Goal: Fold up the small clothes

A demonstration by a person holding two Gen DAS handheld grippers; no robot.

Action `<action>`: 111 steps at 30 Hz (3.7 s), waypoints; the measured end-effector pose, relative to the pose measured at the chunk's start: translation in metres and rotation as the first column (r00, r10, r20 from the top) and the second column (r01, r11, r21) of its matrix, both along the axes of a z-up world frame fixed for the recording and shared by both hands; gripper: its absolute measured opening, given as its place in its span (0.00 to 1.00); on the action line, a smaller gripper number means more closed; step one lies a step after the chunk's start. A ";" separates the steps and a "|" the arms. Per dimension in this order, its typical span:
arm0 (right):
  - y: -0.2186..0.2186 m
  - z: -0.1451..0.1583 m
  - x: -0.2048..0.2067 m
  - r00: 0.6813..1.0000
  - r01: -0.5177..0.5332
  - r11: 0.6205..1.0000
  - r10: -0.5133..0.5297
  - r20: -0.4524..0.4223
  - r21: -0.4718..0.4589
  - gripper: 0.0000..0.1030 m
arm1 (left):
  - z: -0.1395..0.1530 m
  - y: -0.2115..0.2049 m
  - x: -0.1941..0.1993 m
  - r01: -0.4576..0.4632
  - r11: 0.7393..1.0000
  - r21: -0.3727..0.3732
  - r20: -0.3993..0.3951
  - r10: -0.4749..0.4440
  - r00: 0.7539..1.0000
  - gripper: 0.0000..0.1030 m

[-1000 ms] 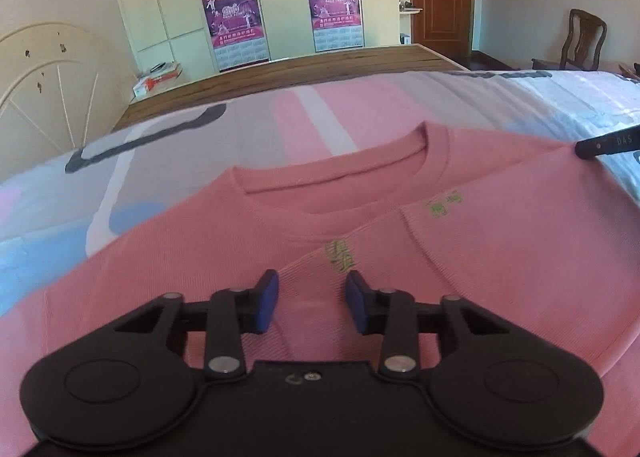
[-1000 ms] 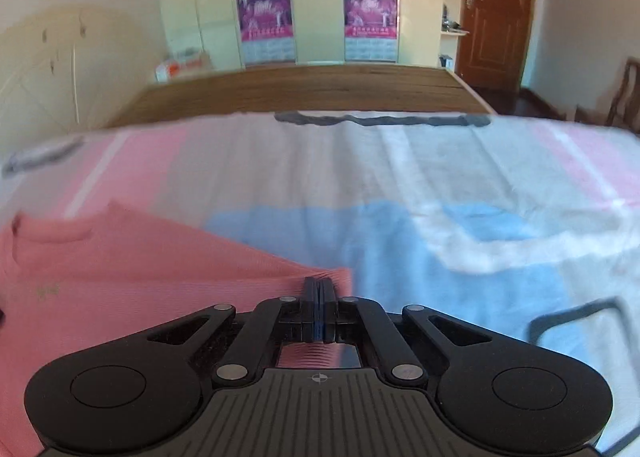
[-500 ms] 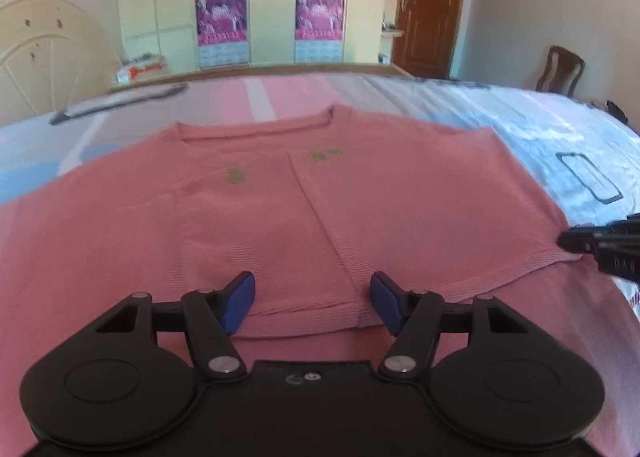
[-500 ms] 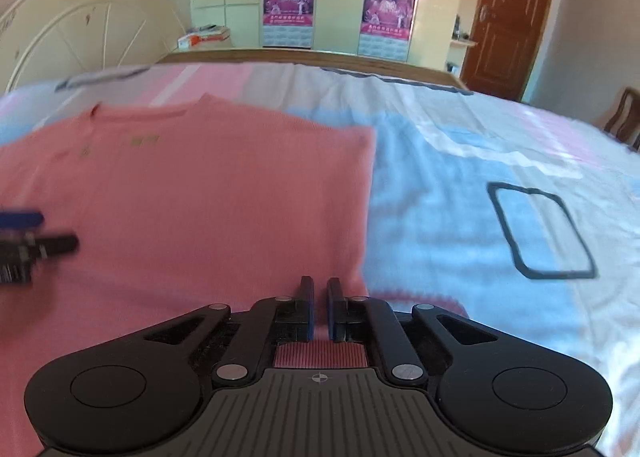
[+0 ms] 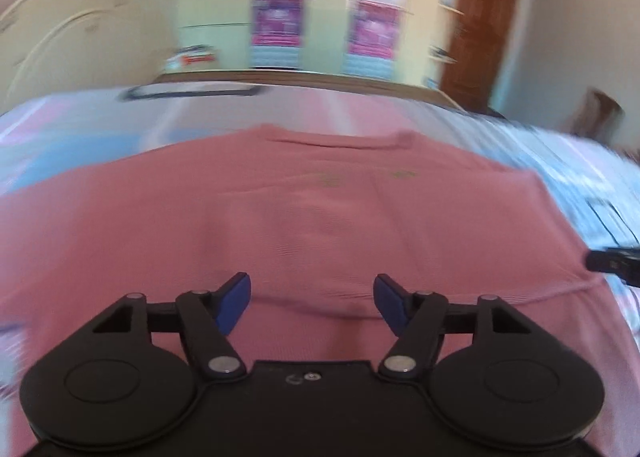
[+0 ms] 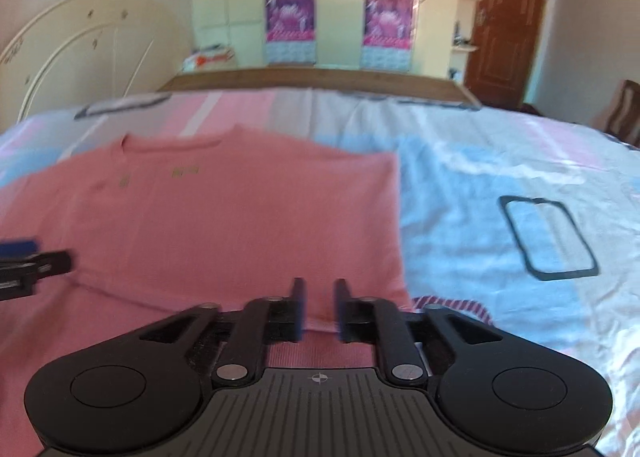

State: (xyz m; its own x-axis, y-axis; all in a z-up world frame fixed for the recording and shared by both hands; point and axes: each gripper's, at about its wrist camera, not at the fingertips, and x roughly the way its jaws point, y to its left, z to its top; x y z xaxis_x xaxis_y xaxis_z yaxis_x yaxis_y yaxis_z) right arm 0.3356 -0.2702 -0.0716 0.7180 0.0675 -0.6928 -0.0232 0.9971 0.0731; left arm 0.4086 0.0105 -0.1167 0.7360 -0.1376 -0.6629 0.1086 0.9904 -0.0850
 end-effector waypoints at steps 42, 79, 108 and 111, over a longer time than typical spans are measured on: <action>0.152 0.017 0.059 0.997 -0.074 0.997 0.074 0.035 -0.005 0.52 | -0.010 0.445 -0.055 -0.744 0.582 -0.329 -0.038 0.778 0.627 0.38; -0.028 0.015 0.017 0.996 0.051 0.978 -0.064 0.059 0.202 0.52 | 0.025 -0.101 0.053 0.182 0.981 0.063 0.007 -0.182 0.983 0.14; 0.070 -0.008 0.070 0.989 -0.059 0.917 0.107 -0.101 0.394 0.08 | -0.018 0.117 -0.015 -0.152 0.972 0.177 0.013 0.153 0.988 0.34; 0.080 0.005 0.069 0.988 -0.105 0.937 0.136 -0.072 0.333 0.07 | -0.017 0.127 -0.005 -0.144 0.981 0.131 0.026 0.142 0.990 0.09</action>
